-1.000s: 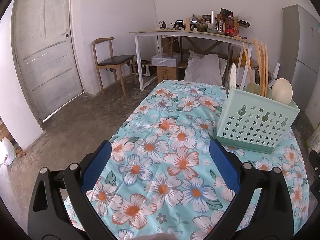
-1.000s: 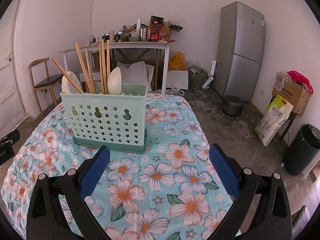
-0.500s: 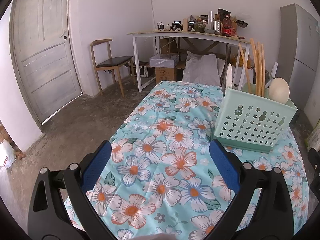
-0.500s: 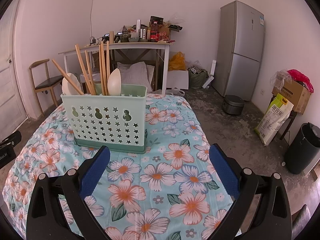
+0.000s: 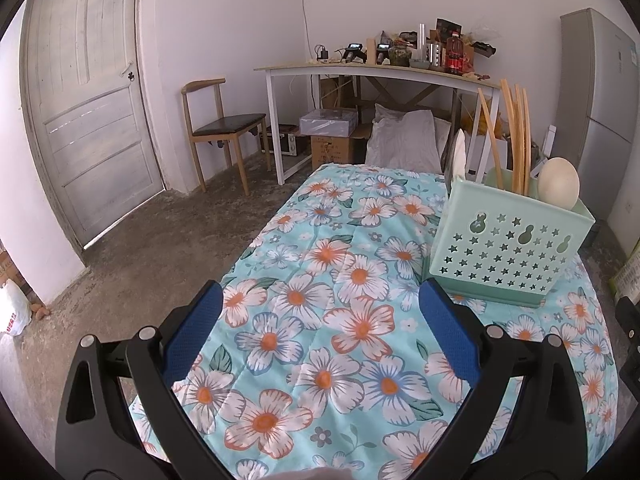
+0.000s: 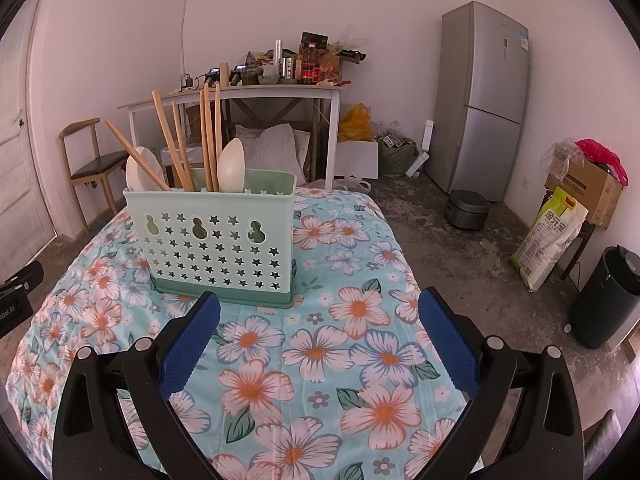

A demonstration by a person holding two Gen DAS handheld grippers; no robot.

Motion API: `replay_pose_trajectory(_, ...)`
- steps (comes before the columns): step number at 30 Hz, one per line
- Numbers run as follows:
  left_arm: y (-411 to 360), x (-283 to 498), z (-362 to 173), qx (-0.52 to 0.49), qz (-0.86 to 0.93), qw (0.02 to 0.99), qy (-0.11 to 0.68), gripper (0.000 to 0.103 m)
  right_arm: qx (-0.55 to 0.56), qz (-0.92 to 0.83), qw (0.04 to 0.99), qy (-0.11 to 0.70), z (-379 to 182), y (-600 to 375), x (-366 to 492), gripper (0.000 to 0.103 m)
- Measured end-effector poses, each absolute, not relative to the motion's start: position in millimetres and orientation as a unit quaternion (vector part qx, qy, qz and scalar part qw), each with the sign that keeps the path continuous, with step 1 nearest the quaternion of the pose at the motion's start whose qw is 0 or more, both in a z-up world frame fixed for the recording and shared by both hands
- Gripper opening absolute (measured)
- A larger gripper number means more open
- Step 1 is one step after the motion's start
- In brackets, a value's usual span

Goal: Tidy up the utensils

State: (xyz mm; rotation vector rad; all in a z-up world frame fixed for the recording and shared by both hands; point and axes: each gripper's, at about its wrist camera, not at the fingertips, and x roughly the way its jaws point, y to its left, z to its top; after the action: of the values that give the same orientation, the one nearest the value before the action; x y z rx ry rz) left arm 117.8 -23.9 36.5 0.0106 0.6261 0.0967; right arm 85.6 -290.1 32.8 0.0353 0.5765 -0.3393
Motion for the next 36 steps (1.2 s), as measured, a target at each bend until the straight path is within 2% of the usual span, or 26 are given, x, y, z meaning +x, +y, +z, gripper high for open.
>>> replay_pose_trajectory(36,-24.1,116.7,37.9,0.005,0.048,0.951,0.307,0.095,0.02,-0.166,0.945,0.282,34.3,-289.5,85.0,0.096)
